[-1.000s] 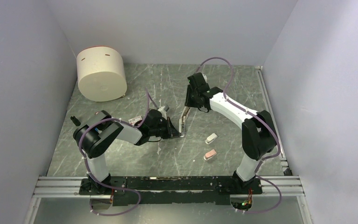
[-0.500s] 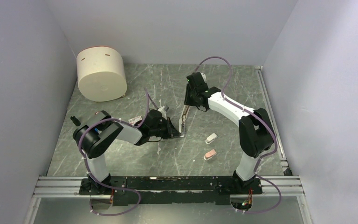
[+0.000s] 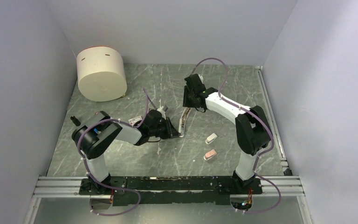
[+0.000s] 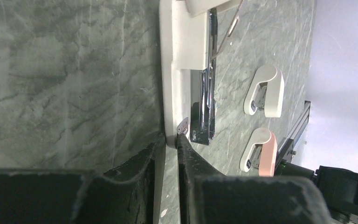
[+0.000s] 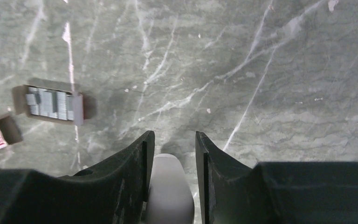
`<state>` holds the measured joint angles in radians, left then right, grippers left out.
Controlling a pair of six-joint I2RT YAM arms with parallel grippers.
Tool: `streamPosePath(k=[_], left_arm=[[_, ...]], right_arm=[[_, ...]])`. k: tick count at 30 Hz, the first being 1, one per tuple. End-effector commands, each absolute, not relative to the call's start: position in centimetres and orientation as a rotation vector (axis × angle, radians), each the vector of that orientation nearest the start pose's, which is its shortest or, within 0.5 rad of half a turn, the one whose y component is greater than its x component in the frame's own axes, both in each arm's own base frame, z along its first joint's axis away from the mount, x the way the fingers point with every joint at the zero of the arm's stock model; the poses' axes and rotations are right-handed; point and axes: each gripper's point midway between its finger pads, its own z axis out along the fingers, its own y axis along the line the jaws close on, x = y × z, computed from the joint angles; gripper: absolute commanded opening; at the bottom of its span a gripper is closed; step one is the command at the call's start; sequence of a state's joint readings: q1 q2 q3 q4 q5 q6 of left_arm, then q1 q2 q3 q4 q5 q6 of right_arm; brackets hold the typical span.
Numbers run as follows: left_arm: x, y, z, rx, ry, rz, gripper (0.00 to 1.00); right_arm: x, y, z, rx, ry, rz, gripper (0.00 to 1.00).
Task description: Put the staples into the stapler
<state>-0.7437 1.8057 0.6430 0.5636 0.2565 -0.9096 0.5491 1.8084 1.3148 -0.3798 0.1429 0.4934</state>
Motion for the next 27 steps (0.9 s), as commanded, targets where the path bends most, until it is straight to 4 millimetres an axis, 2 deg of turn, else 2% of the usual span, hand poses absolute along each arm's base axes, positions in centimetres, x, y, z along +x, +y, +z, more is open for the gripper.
streamPosePath(k=[1,10,16,27], left_arm=[[23.1,-29.1,-4.2,-0.088,2.626,-0.856,0.21],[23.2,-29.3,-3.8,-0.088,2.626,-0.858,0.26],[23.3,-29.2,-3.6,-0.093,2.623,-0.849,0.33],[23.6,-28.8,-3.6,-0.101,2.626,-0.815,0.29]], right_arm=[[38.5,22.7,7.4,-0.044,2.510,0.203,0.42],[38.4,23.1,7.3,-0.046,2.521,0.216,0.45],[38.5,23.3,7.1,-0.039,2.528,0.219,0.52],[38.8,24.4,8.4,-0.056,2.507,0.286,0.55]])
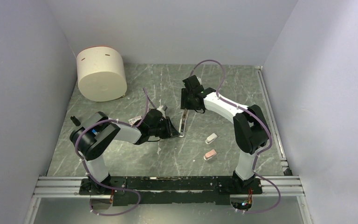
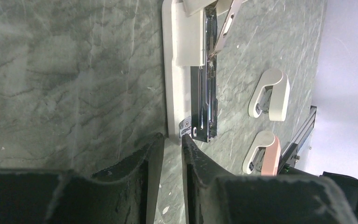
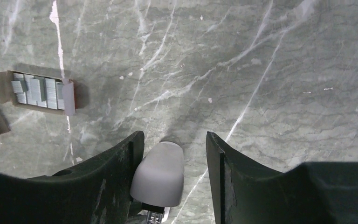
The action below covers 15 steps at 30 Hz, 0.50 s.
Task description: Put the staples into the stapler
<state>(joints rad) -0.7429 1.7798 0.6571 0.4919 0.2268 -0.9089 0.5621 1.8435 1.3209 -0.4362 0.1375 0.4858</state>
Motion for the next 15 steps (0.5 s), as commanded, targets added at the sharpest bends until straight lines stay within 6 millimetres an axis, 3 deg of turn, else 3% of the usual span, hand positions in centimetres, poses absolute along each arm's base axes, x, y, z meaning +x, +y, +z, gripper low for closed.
streamPosePath(k=[1,9,15], left_arm=[[23.6,-28.8,-3.5,-0.097,2.624,-0.818,0.29],[24.0,-29.1,-1.9,-0.058,2.581,-0.842,0.30],[24.5,-28.6,-0.7,-0.056,2.546,-0.814,0.31]], right_arm=[[38.8,24.4,8.5,-0.056,2.506,0.288,0.55],[38.6,25.1,9.6,-0.077,2.491,0.336,0.58],[38.6,25.2,12.4,-0.060,2.432,0.380,0.60]])
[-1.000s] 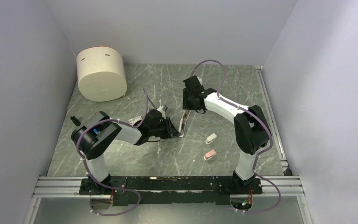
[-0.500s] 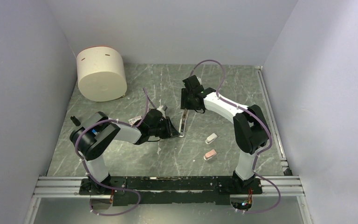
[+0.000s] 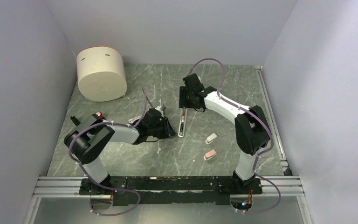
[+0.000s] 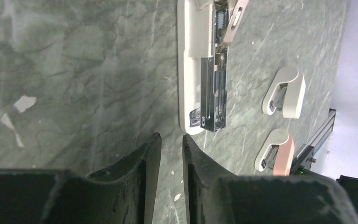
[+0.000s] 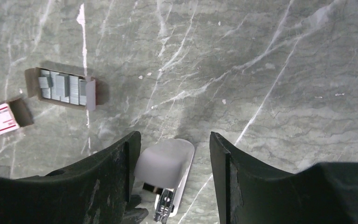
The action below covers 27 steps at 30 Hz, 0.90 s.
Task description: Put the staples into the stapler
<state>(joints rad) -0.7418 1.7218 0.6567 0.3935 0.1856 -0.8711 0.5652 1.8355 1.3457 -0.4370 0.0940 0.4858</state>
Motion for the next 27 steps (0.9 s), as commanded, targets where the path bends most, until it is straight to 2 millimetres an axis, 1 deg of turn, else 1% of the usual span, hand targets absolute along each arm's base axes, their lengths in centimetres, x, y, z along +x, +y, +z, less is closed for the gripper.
streamPosePath(k=[1,5,8,10,12,14,17,19,22,25,27], left_arm=[[24.5,-28.6,-0.5,-0.054,2.540,-0.807,0.31],[25.1,-28.4,0.8,-0.048,2.495,-0.799,0.31],[25.7,-28.4,2.4,-0.036,2.441,-0.803,0.32],[26.2,-28.0,3.9,-0.033,2.390,-0.790,0.32],[26.4,-27.8,5.8,-0.013,2.338,-0.794,0.33],[27.2,-27.2,8.0,-0.004,2.268,-0.766,0.34],[27.6,-26.7,11.8,0.037,2.163,-0.762,0.36],[27.8,-26.3,14.3,0.066,2.086,-0.763,0.37],[27.8,-25.4,18.1,0.089,1.979,-0.756,0.40],[27.8,-24.5,21.3,0.079,1.902,-0.748,0.44],[27.6,-24.0,23.4,0.082,1.853,-0.750,0.47]], right_arm=[[38.6,25.1,13.0,-0.054,2.415,0.388,0.60],[38.4,24.6,15.0,-0.022,2.362,0.398,0.62],[38.0,23.6,16.1,0.016,2.333,0.375,0.62],[37.6,22.3,16.8,0.056,2.304,0.333,0.62],[37.0,20.5,17.2,0.111,2.283,0.269,0.62],[36.1,18.6,17.1,0.173,2.274,0.201,0.61],[34.8,16.7,16.7,0.249,2.272,0.144,0.59],[33.7,15.4,15.9,0.308,2.283,0.102,0.58],[31.4,13.7,13.6,0.390,2.338,0.050,0.58],[29.5,13.2,11.9,0.449,2.401,0.042,0.58],[28.7,13.6,10.9,0.469,2.438,0.083,0.58]])
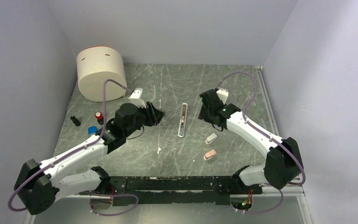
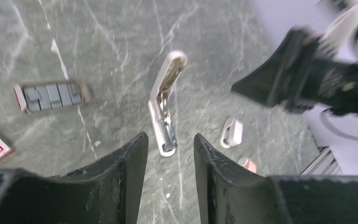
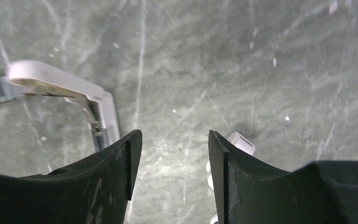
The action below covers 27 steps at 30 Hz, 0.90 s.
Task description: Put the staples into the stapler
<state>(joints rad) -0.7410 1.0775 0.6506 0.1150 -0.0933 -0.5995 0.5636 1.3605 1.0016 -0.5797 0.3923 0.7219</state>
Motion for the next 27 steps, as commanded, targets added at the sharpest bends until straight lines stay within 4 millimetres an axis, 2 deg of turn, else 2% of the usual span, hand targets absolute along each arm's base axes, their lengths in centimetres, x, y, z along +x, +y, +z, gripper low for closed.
streamPosePath(k=[1,5,8,11,15,18,25,27], left_arm=[[27.5,-23.7,24.2,0.084,1.833,-0.748,0.49],[26.9,-22.6,26.1,0.074,1.792,-0.738,0.55],[26.6,-22.3,26.7,0.077,1.776,-0.740,0.58],[26.5,-22.0,26.6,0.078,1.769,-0.730,0.60],[26.2,-22.0,26.0,0.097,1.778,-0.735,0.62],[26.1,-22.1,25.8,0.104,1.777,-0.740,0.62],[26.5,-21.8,25.1,0.071,1.801,-0.711,0.63],[26.8,-21.1,24.3,0.024,1.835,-0.669,0.63]], right_arm=[[28.4,14.1,10.4,0.461,2.456,0.111,0.56],[27.6,16.3,8.5,0.382,2.526,0.216,0.56],[27.1,17.3,7.8,0.329,2.541,0.197,0.57],[26.5,16.1,7.1,0.352,2.565,0.094,0.58],[25.6,13.1,6.9,0.452,2.547,-0.097,0.58],[24.7,11.7,6.6,0.514,2.543,-0.173,0.58],[23.2,11.9,4.5,0.601,2.604,-0.176,0.57],[22.9,11.7,4.2,0.653,2.602,-0.193,0.57]])
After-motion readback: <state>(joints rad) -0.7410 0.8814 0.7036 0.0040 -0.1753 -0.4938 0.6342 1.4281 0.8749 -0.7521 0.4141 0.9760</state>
